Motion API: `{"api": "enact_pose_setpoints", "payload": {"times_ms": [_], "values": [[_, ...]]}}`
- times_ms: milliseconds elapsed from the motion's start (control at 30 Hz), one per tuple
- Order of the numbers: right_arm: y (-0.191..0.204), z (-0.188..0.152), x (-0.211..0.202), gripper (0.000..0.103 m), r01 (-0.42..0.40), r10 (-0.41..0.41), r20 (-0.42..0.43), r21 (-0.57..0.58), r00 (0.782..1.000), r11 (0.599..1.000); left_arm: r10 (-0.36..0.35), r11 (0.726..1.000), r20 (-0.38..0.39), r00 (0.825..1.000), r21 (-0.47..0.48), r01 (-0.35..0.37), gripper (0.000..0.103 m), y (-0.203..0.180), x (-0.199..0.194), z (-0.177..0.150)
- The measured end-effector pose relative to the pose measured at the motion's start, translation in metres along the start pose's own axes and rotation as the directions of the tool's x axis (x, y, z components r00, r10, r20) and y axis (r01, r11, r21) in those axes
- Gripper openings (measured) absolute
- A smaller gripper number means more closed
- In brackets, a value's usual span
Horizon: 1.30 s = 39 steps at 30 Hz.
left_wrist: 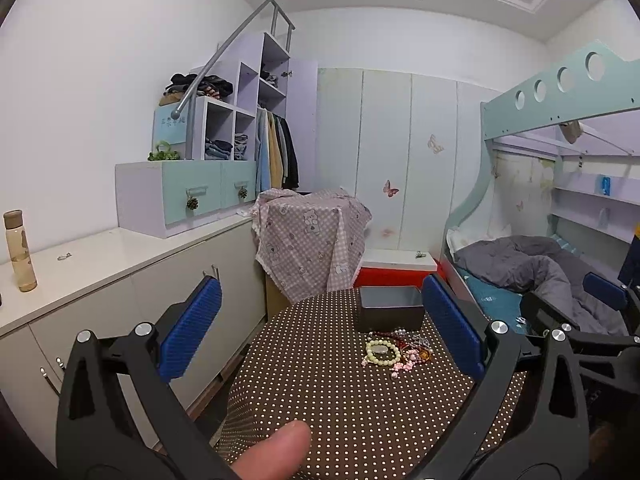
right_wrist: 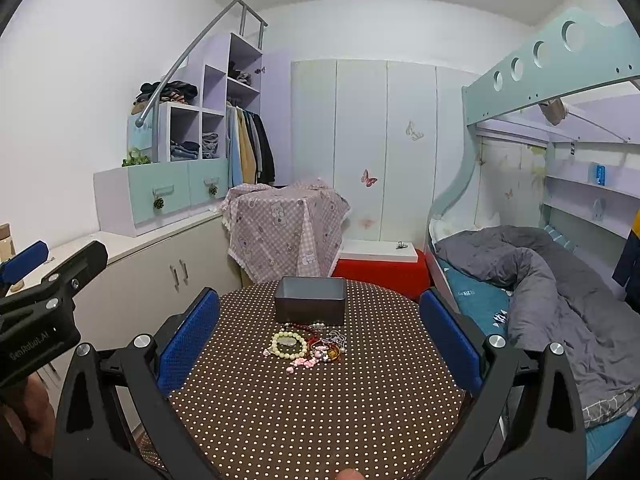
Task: Organize jewelry
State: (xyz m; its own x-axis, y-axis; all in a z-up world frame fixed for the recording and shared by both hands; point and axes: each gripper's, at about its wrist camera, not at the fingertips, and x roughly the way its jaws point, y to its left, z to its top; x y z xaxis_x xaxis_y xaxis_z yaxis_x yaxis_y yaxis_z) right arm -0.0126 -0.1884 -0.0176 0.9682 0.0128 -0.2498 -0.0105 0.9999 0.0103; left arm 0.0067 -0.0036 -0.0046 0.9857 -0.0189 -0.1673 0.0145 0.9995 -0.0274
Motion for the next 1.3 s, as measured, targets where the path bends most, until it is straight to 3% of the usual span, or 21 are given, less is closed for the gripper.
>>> {"api": "enact_pose_setpoints", "payload": {"times_ms": [600,767,967,1100,1300], "values": [[-0.002,0.009,0.011,0.096,0.003,-0.002,0.025,-0.015,1.000,1.000,-0.008,1.000,-0.008,1.000,-0.002,0.008,0.098,0.002,0.011,-0.006],[-0.006,0.007,0.023,0.096,0.008,-0.008,0.021,-0.021,1.000,1.000,-0.010,1.000,-0.033,0.999,0.007,0.011,0.098,-0.003,0.028,-0.011],[-0.012,-0.006,0.059,0.096,0.014,-0.015,-0.040,-0.033,0.999,0.999,-0.004,0.999,-0.120,0.993,0.036,0.009,0.098,-0.007,0.072,-0.029],[-0.023,-0.027,0.091,0.096,0.023,-0.025,-0.126,-0.020,0.992,1.000,0.009,0.998,-0.235,0.972,0.066,0.007,0.098,-0.007,0.120,-0.057],[-0.041,-0.070,0.146,0.096,0.045,-0.041,-0.305,0.006,0.951,0.999,0.014,0.993,-0.421,0.907,0.109,0.035,0.098,-0.013,0.196,-0.102]]}}
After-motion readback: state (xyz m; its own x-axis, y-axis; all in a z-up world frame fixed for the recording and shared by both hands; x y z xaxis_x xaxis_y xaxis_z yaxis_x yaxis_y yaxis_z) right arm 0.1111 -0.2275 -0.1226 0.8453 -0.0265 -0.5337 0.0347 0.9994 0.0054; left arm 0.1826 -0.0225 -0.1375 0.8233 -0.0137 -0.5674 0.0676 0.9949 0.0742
